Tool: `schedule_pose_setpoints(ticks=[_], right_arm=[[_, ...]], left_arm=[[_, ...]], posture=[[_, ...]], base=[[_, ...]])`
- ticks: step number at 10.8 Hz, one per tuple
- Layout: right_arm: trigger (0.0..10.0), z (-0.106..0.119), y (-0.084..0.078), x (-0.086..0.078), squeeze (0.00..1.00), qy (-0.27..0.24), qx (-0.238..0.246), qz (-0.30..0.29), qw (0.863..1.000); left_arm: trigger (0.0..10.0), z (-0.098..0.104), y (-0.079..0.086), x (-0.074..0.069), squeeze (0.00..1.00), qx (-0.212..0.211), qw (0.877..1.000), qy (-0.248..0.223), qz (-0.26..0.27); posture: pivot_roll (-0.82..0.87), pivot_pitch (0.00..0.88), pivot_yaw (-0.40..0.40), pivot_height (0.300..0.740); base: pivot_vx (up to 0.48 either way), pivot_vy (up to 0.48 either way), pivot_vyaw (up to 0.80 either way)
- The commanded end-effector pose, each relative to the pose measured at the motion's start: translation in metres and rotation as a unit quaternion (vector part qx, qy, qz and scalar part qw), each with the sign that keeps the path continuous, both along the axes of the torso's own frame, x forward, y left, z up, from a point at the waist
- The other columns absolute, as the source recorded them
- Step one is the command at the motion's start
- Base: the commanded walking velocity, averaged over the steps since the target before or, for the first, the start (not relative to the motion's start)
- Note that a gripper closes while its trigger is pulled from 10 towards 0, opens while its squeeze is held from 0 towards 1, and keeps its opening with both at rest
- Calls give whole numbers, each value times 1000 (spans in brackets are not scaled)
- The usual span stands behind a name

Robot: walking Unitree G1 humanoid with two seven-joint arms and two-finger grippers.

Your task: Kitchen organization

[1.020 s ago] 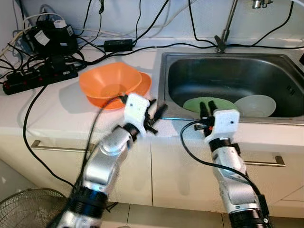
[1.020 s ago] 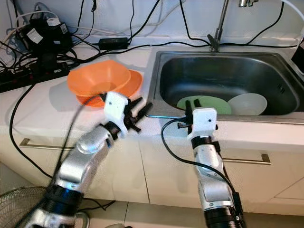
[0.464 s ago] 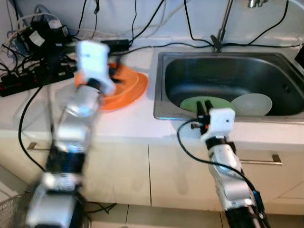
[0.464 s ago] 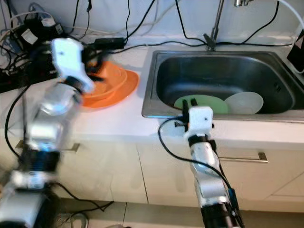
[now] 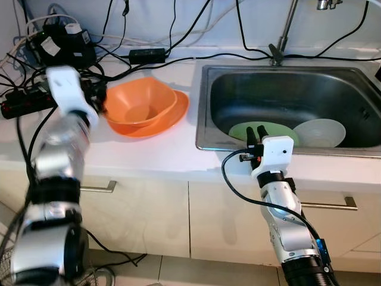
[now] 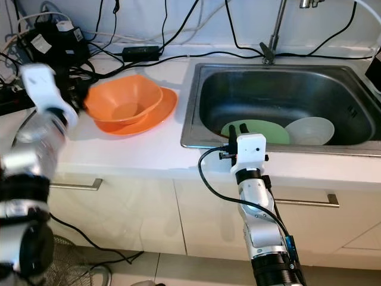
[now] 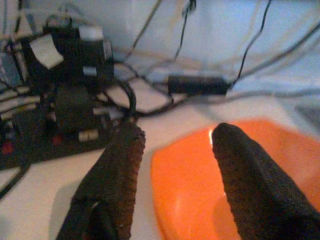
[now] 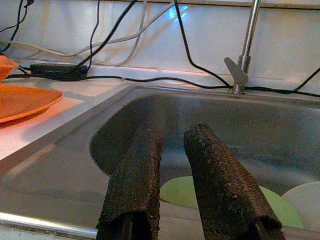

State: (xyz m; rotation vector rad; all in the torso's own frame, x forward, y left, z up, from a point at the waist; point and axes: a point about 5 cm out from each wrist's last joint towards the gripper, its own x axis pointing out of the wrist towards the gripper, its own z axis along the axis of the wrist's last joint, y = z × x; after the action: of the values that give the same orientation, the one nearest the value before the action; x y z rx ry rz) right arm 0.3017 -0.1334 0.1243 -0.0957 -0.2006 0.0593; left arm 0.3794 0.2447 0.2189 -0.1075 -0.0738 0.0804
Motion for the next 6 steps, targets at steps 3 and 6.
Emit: schedule_pose_setpoints(ticks=[3, 6], right_arm=[[10000, 1, 3, 3, 0, -4, -4, 5, 1000], [10000, 0, 4, 3, 0, -1, -4, 8, 1000]], left_arm=[[10000, 2, 0, -3, 0, -57, 997, 8, -49], [10000, 2, 5, -7, 1000, -48, 998, 20, -42]], posture=[[18, 0, 71, 740], [24, 0, 72, 740]], base=[[0, 0, 0], [0, 0, 0]])
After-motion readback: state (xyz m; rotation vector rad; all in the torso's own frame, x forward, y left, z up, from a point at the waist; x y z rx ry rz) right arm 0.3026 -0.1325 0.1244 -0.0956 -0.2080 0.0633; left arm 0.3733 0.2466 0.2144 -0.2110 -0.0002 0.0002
